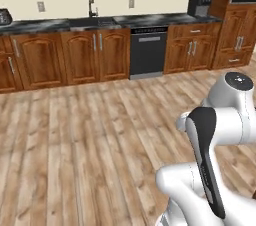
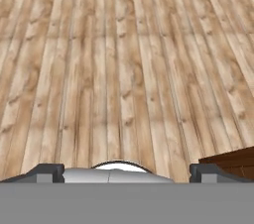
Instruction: Retrieve the bottle and the shaker from the cabinet and place them next to the mixing bowl on the counter. Then add garlic from the fridge to the mixing bowl.
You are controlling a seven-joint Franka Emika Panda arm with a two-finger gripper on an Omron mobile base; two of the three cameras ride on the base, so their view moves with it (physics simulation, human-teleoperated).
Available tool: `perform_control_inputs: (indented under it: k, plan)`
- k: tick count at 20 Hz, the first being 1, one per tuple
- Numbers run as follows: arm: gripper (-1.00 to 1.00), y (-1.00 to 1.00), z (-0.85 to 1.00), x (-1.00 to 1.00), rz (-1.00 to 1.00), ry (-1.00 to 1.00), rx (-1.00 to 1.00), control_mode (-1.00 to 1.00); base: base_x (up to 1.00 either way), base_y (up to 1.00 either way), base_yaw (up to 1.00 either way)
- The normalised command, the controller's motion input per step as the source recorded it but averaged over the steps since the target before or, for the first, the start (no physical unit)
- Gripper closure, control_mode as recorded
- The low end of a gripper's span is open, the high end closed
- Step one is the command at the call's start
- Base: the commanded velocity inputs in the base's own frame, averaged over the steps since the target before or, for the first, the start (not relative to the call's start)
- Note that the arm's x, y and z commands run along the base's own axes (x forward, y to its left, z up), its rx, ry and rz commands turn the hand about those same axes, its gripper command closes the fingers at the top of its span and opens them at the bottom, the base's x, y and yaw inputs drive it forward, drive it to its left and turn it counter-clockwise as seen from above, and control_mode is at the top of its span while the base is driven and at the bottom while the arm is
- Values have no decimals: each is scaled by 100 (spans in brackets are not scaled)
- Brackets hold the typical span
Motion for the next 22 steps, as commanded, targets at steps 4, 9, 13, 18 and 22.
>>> perform_control_inputs:
  k: [4,9,13,18,22]
  plan:
    - [-100,0,0,0,0,0,0,100,18,0,-36]
    - [-100,0,0,0,0,0,0,100,12,-1,-36]
    - [-100,0,0,0,0,0,0,100,-9,-21,-32]
    - [-100,0,0,0,0,0,0,100,-53,-41,-31]
    - [-100,0,0,0,0,0,0,100,-71,-50,-29]
